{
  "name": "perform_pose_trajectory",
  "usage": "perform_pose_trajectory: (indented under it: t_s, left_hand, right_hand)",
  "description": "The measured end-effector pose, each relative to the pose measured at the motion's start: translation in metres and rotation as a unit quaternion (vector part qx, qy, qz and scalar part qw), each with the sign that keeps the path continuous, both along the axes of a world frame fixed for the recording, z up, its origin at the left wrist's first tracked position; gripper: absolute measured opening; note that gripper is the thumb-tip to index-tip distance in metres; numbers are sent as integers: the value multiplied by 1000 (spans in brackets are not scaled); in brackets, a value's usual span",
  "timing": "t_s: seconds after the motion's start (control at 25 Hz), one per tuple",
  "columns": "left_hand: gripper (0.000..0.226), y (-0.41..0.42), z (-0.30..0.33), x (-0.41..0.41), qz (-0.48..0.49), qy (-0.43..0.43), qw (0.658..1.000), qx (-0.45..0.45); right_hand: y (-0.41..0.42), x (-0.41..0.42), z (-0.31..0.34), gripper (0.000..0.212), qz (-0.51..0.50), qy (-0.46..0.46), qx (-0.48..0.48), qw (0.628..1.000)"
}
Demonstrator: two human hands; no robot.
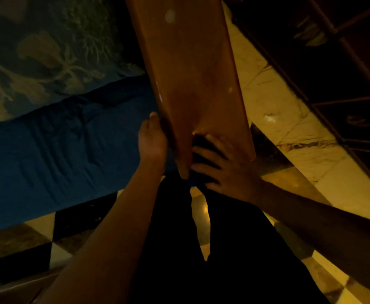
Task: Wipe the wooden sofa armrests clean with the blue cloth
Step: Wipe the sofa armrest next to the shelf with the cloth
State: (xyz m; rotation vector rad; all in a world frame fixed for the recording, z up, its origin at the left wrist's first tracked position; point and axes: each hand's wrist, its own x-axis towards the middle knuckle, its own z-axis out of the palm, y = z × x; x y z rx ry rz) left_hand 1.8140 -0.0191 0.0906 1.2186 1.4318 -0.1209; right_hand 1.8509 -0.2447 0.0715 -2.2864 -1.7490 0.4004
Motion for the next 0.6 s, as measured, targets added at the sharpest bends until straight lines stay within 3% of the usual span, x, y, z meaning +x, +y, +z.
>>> perform_pose_trajectory:
  t_s: [0.08, 0.16, 0.24, 0.36, 0.44, 0.6]
  left_hand:
    - [39, -5, 1, 8, 20, 7, 999, 35]
    - [37, -6, 0, 18, 32, 29, 998, 53]
    - [38, -2, -2, 26, 45, 32, 997, 59]
    - [42, 15, -6, 41, 56, 12, 996, 74]
    - [41, 28, -6, 50, 62, 1, 994, 88]
    - [45, 50, 1, 67, 59, -19, 994, 88]
  right_hand:
    - [-16, 26, 4, 54, -205, 67, 27, 976]
    - [1, 55, 7, 54, -398, 177, 74, 897]
    - [44, 92, 4, 53, -483, 243, 122, 832]
    - [115, 162, -2, 54, -526, 296, 153, 783]
    - [134, 173, 4, 53, -520, 262, 158, 797]
    - [96, 79, 14, 58, -328, 44, 52, 942]
